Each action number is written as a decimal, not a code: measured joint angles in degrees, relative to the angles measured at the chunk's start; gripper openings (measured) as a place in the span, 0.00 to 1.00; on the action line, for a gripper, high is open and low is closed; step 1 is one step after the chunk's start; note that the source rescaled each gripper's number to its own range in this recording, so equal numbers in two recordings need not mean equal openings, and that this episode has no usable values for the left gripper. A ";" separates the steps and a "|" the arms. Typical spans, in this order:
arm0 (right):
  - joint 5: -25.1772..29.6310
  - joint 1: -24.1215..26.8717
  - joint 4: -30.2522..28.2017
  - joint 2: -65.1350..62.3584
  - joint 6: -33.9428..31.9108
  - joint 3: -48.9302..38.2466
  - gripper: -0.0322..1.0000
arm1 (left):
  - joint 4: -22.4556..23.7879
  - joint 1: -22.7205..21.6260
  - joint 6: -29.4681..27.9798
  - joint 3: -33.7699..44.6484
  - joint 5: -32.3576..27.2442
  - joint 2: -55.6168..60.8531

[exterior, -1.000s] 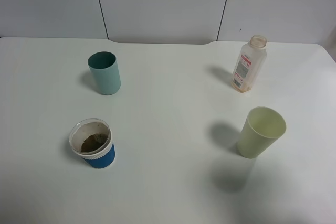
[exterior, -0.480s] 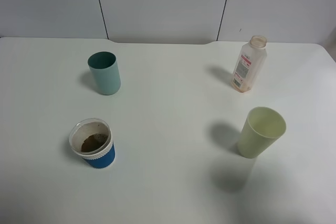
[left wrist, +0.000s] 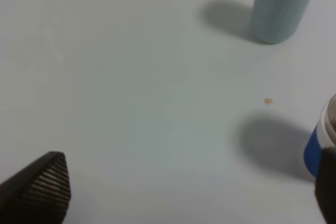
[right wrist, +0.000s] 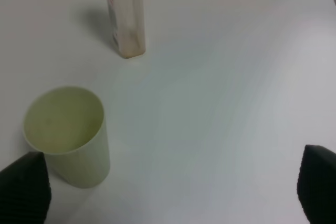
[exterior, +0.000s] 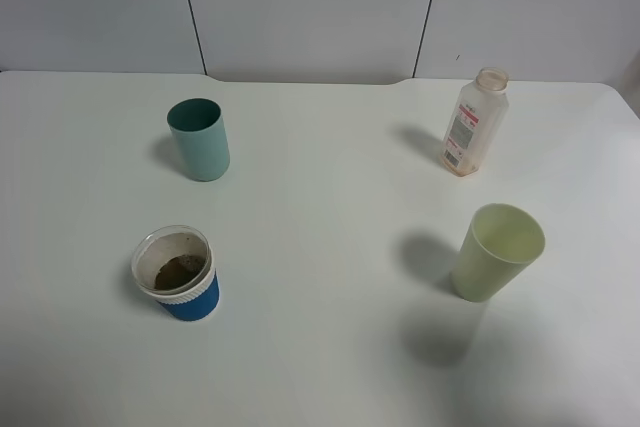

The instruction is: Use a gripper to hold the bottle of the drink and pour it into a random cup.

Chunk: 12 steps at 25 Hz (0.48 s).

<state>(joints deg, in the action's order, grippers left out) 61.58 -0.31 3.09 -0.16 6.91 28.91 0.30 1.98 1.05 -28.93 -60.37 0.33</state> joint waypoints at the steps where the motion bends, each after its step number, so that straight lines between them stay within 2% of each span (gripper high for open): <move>1: 0.00 0.00 0.00 0.00 0.00 0.00 1.00 | 0.00 0.00 0.00 0.00 0.00 0.00; 12: 0.00 0.00 0.00 0.00 0.00 0.00 1.00 | 0.00 0.00 0.00 0.00 0.00 0.00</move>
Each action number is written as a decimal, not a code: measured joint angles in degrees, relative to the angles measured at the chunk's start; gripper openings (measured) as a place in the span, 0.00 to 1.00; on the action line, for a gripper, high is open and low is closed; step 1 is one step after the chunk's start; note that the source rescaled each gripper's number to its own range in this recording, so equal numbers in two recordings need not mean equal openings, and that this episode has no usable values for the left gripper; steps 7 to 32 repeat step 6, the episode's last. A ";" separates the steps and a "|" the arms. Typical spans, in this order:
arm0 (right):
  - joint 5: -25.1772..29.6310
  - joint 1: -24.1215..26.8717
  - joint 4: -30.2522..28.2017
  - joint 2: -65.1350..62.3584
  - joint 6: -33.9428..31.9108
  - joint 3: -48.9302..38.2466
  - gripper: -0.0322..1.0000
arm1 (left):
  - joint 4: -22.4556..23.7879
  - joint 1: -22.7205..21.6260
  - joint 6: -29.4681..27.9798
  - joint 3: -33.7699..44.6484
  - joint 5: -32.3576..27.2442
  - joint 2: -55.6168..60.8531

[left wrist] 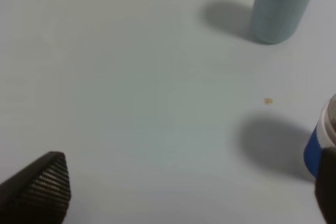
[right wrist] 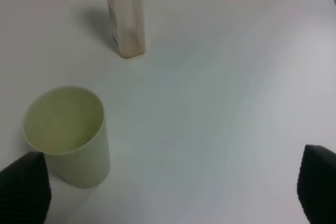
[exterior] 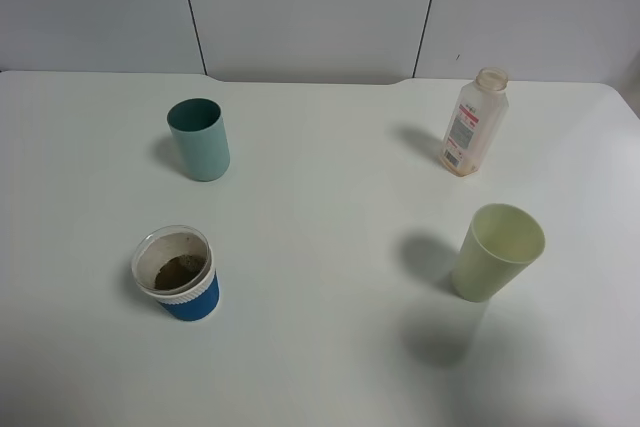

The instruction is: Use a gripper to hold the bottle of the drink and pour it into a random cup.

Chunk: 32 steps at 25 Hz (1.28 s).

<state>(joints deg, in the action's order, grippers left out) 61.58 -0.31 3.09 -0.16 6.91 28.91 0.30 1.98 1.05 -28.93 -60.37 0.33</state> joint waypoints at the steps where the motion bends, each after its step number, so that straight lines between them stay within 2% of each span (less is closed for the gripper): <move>1: 0.00 0.00 0.00 0.00 0.00 0.00 1.00 | 0.00 0.00 0.00 0.00 0.00 0.00; 32: 0.00 0.00 0.00 0.00 0.00 0.00 1.00 | 0.00 0.00 0.00 0.00 0.00 0.00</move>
